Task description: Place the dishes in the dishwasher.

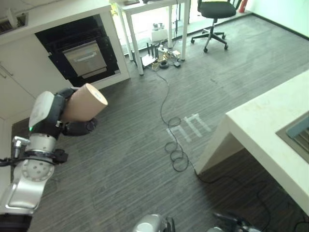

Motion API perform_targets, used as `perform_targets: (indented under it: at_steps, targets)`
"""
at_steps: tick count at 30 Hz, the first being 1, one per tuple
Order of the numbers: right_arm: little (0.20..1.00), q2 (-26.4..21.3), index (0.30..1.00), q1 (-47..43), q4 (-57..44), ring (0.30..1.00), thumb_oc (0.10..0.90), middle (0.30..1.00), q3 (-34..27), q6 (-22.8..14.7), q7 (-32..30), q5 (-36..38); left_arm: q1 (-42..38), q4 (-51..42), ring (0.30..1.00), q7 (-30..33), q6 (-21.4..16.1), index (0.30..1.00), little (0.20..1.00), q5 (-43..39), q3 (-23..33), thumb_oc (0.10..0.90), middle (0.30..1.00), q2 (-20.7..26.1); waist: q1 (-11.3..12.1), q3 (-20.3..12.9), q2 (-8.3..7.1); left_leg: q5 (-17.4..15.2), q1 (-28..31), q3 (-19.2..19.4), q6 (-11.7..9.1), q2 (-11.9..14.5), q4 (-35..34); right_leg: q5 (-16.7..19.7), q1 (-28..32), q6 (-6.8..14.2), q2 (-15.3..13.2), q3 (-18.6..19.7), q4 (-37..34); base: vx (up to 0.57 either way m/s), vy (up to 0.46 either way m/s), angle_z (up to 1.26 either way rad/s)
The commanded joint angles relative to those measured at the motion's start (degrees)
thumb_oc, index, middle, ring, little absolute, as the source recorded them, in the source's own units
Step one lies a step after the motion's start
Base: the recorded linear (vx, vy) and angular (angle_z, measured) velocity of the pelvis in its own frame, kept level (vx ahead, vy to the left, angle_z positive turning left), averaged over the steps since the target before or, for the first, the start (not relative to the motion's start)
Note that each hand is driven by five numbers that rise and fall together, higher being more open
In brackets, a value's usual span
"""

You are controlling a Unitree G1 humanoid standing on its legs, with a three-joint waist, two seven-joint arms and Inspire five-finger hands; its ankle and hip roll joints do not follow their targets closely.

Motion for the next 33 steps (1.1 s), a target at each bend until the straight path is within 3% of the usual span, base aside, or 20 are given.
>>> perform_targets:
  at_steps: [1, 5, 7, 11, 14, 16, 19, 21, 22, 23, 25, 26, 27, 28, 29, 30, 31, 33]
  targets:
    - [0.900, -3.9, 0.900, 3.6, 0.4, 0.900, 0.800, 0.900, 0.3, -1.6, -1.3, 2.1, -9.2, -2.3, 0.300, 1.6, -7.6, 0.300, 0.300, -1.0, 3.9, 0.400, 0.300, 3.5, -5.0, -1.4, 3.07, -2.2, -1.9, -12.9, 0.0, 2.0, -1.8, -8.1, 2.6, 3.6, 9.3, 7.0, 0.8, 0.12, 0.106, 0.89]
    - [0.900, -4.4, 0.900, 5.2, -0.6, 0.900, 0.800, 0.900, 0.5, -1.1, -1.1, 2.8, -12.2, -1.5, 0.300, 1.4, -9.0, 0.300, 0.300, -1.2, 1.4, 0.400, 0.300, 3.8, -8.0, -0.3, 2.28, -2.8, -2.0, -18.1, 1.1, -1.7, -1.8, -7.3, -0.8, 2.4, 16.2, 11.2, -1.3, 0.10, 0.066, 1.83]
    - [0.900, -5.2, 0.900, 5.6, 0.6, 0.900, 0.800, 0.900, 0.2, -0.5, -0.7, 3.8, -13.7, -1.2, 0.300, 1.5, -9.6, 0.300, 0.300, -1.2, 0.0, 0.400, 0.300, 3.9, -9.6, 0.3, 1.71, -3.7, -1.3, -18.8, 1.2, -2.9, -1.8, -7.4, -4.0, 2.2, 17.8, 12.3, -2.3, 0.12, 0.003, 0.69]
    - [0.900, -6.2, 0.900, 6.0, 3.3, 0.900, 0.800, 0.900, -0.6, 1.0, 0.1, 3.9, -15.8, -1.1, 0.300, 1.2, -9.5, 0.300, 0.300, -0.6, -2.1, 0.400, 0.300, 4.5, -12.0, 1.0, 0.81, -6.2, 1.2, -19.3, 1.2, -5.0, -1.8, -1.9, -12.6, 4.3, 18.5, 12.2, -2.3, 0.20, -0.027, 1.02]
    - [0.900, -6.4, 0.900, 6.5, 5.6, 0.900, 0.800, 0.900, -1.0, 1.1, 0.5, 3.2, -17.2, -1.9, 0.300, 0.3, -7.7, 0.300, 0.300, 0.7, -3.4, 0.400, 0.300, 5.0, -12.3, 0.8, 0.86, -7.7, 3.8, -20.5, 0.9, -5.8, -1.8, 1.5, -17.7, 5.4, 17.9, 7.7, -2.3, 0.40, -0.063, 0.53]
    - [0.900, -6.4, 0.900, 6.7, 6.0, 0.900, 0.800, 0.900, -0.9, 0.4, 0.8, 3.7, -17.1, -2.7, 0.300, 0.2, -6.4, 0.300, 0.300, 1.5, -3.3, 0.400, 0.300, 5.1, -12.0, 0.4, 1.07, -8.4, 5.2, -19.8, 0.8, -5.4, -1.8, 1.6, -17.3, 4.6, 17.2, 4.7, -2.3, 0.37, -0.042, 0.26]
    - [0.900, -6.5, 0.900, 6.5, 5.9, 0.900, 0.800, 0.900, -1.0, -0.9, 1.8, 5.2, -16.6, -4.0, 0.300, -0.5, -4.9, 0.300, 0.300, 2.2, -2.7, 0.400, 0.300, 4.5, -12.8, -0.9, 1.98, -8.1, 9.1, -20.7, -0.7, -4.5, -1.8, -1.0, -15.0, 2.3, 18.6, 5.6, -2.3, 0.44, -0.097, -0.15]
    - [0.900, -7.1, 0.900, 6.2, 3.9, 0.900, 0.800, 0.900, -0.3, -2.3, 3.0, 5.4, -16.4, -4.3, 0.300, -1.5, -5.8, 0.300, 0.300, 2.1, -2.2, 0.400, 0.300, 4.7, -13.3, -1.5, 2.29, 6.4, 14.5, -18.4, -6.6, -0.5, -1.8, -4.7, -11.8, 0.0, 19.2, 6.5, -2.3, 0.54, -0.192, -0.12]
    - [0.900, -7.7, 0.900, 5.9, 3.0, 0.900, 0.800, 0.900, 0.2, -3.1, 3.6, 4.6, -16.1, -4.3, 0.300, -2.1, -6.7, 0.300, 0.300, 1.3, -1.4, 0.400, 0.300, 5.2, -13.0, -1.0, 1.56, 12.7, 12.5, -17.4, -9.2, -0.5, 5.1, -5.7, -10.1, -0.9, 18.2, 6.7, -2.3, 0.42, -0.188, 0.24]
    - [0.900, -8.1, 0.900, 5.6, 2.8, 0.900, 0.800, 0.900, 0.7, -3.4, 3.4, 5.3, -16.0, -4.5, 0.300, -2.6, -6.9, 0.300, 0.300, 0.8, -1.1, 0.400, 0.300, 5.3, -12.6, -0.6, 1.12, 14.6, 9.6, -16.7, -10.2, -1.0, 10.8, -6.2, -9.0, -1.4, 17.9, 7.3, -2.3, 0.31, -0.160, 0.05]
    - [0.900, -8.8, 0.900, 5.0, 3.4, 0.900, 0.800, 0.900, 0.6, -3.9, 3.4, 6.8, -16.3, -4.8, 0.300, -4.1, -7.1, 0.300, 0.300, -0.1, -0.6, 0.400, 0.300, 5.3, -11.3, 0.5, -0.19, 13.1, 0.4, -14.5, -10.1, -2.0, 23.0, -7.4, -6.3, -1.9, 17.0, 9.2, -2.3, 0.26, -0.132, -0.51]
    - [0.900, -9.4, 0.900, 4.0, 4.3, 0.900, 0.800, 0.900, -0.5, -3.9, 4.5, 6.9, -16.5, -4.0, 0.300, -5.3, -7.9, 0.300, 0.300, -0.1, -0.2, 0.400, 0.300, 5.3, -10.0, 0.8, -0.92, 10.6, -5.3, -12.6, -8.7, -0.9, 23.0, -8.6, -4.4, -1.7, 16.5, 10.5, -2.3, 0.50, -0.033, -0.82]
    - [0.900, -9.8, 0.900, 2.8, 4.7, 0.900, 0.800, 0.900, -0.8, -3.7, 5.0, 5.2, -15.9, -3.5, 0.300, -4.9, -7.6, 0.300, 0.300, -0.1, 0.2, 0.400, 0.300, 5.7, -8.9, 1.1, -0.99, 8.9, -7.5, -11.3, -7.1, 0.5, 15.8, -9.9, -3.2, -1.3, 16.7, 12.3, -2.3, 0.68, 0.127, -0.78]
    - [0.900, -10.2, 0.900, 1.6, 4.7, 0.900, 0.800, 0.900, 0.0, -2.4, 4.0, 4.3, -14.3, -2.4, 0.300, -3.6, -7.4, 0.300, 0.300, -0.6, 1.1, 0.400, 0.300, 6.5, -7.4, 1.4, -0.84, 9.7, -9.6, -12.3, -6.7, -0.1, 8.2, -11.4, -2.1, -1.0, 17.6, 15.1, -2.3, 0.57, 0.222, -0.93]
    - [0.900, -10.3, 0.900, 1.3, 4.8, 0.900, 0.800, 0.900, 0.3, -1.9, 3.6, 4.0, -13.7, -2.2, 0.300, -3.2, -7.3, 0.300, 0.300, -0.5, 1.4, 0.400, 0.300, 6.5, -6.8, 1.5, -0.54, 10.8, -10.8, -13.0, -7.0, -0.3, 5.5, -12.1, -1.6, -0.9, 18.2, 15.9, -2.3, 0.59, 0.274, -1.22]
    - [0.900, -10.7, 0.900, 0.8, 5.3, 0.900, 0.800, 0.900, 0.8, -0.3, 2.5, 3.3, -11.6, -2.1, 0.300, -2.6, -7.3, 0.300, 0.300, 0.0, 2.5, 0.400, 0.300, 6.2, -5.2, 2.0, 0.04, 14.2, -13.0, -14.3, -8.3, 0.0, -1.5, -13.8, 0.2, -0.8, 19.5, 18.0, -2.3, 0.62, 0.283, -1.60]
    - [0.900, -10.8, 0.900, 0.8, 6.7, 0.900, 0.800, 0.900, 0.7, 0.8, 1.5, 2.3, -9.6, -2.1, 0.300, -2.3, -8.6, 0.300, 0.300, 1.2, 3.4, 0.400, 0.300, 5.0, -3.9, 2.9, 1.00, 14.9, -18.2, -14.1, -9.6, 1.5, -1.8, -15.1, 2.4, -0.9, 20.6, 18.7, -2.3, 0.59, 0.257, -1.29]
    - [0.900, -10.9, 0.900, 1.1, 7.4, 0.900, 0.800, 0.900, 0.4, 1.4, 0.5, 1.2, -8.1, -2.7, 0.300, -2.8, -8.9, 0.300, 0.300, 3.1, 4.2, 0.400, 0.300, 3.9, -3.0, 3.2, 1.51, 15.7, -21.3, -13.8, -10.2, 2.5, -1.8, -15.6, 3.8, -0.8, 20.5, 18.8, -2.3, 0.44, 0.208, -1.29]
